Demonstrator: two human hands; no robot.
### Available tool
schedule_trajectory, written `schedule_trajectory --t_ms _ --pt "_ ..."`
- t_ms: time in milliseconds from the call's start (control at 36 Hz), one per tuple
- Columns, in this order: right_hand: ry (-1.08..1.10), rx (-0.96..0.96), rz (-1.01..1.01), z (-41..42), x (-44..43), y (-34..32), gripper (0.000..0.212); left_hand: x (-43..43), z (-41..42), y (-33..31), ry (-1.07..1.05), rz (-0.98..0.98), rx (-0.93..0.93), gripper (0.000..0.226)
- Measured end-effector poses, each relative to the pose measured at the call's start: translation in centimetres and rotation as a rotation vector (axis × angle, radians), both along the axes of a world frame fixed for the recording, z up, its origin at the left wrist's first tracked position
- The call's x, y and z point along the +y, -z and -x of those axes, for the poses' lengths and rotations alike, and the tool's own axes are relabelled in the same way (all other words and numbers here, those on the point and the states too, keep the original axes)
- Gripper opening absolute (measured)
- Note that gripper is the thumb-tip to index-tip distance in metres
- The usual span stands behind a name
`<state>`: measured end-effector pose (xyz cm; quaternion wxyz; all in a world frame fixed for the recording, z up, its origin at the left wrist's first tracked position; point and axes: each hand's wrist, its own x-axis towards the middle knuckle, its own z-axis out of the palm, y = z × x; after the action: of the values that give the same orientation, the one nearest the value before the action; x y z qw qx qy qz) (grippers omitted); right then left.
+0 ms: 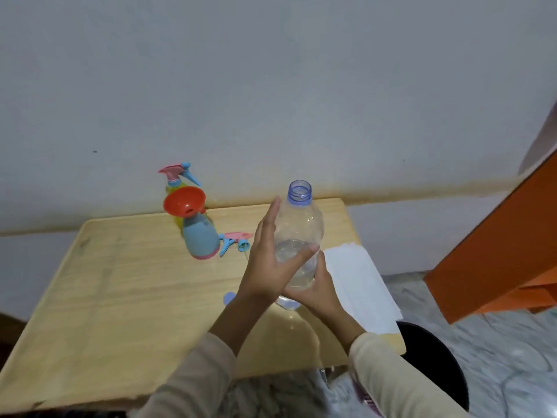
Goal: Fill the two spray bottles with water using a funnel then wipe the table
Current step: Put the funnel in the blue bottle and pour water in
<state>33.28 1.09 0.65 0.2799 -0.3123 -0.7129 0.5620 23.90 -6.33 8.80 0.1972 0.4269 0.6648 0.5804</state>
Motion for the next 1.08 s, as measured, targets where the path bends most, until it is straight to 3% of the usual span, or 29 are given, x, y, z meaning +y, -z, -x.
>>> schedule_trajectory --t_ms 194,361,444,611,1083 --pt "-0.067 -0.005 -0.027 0.3 1.3 -0.2 0.086 -0.2 0.5 -0.5 -0.121 -0.046 -0.02 0.079" --pt "-0.112 -0.006 -0.245 1.6 2.4 -1.9 0.09 -0.4 2.9 -1.7 -0.223 -0.231 -0.165 0.078" --pt "-0.168 -0.089 -0.354 2.0 3.5 -3.0 0.095 -0.3 3.7 -1.7 -0.272 -0.28 -0.243 0.082" --pt "-0.24 -0.303 -0.48 2.3 4.6 -5.1 0.103 0.1 5.0 -0.7 -0.39 -0.325 -0.541 0.058" --pt "-0.258 -0.684 -0.523 4.0 4.9 -8.0 0.104 1.7 6.3 2.2 -0.506 -0.339 -0.859 0.051"
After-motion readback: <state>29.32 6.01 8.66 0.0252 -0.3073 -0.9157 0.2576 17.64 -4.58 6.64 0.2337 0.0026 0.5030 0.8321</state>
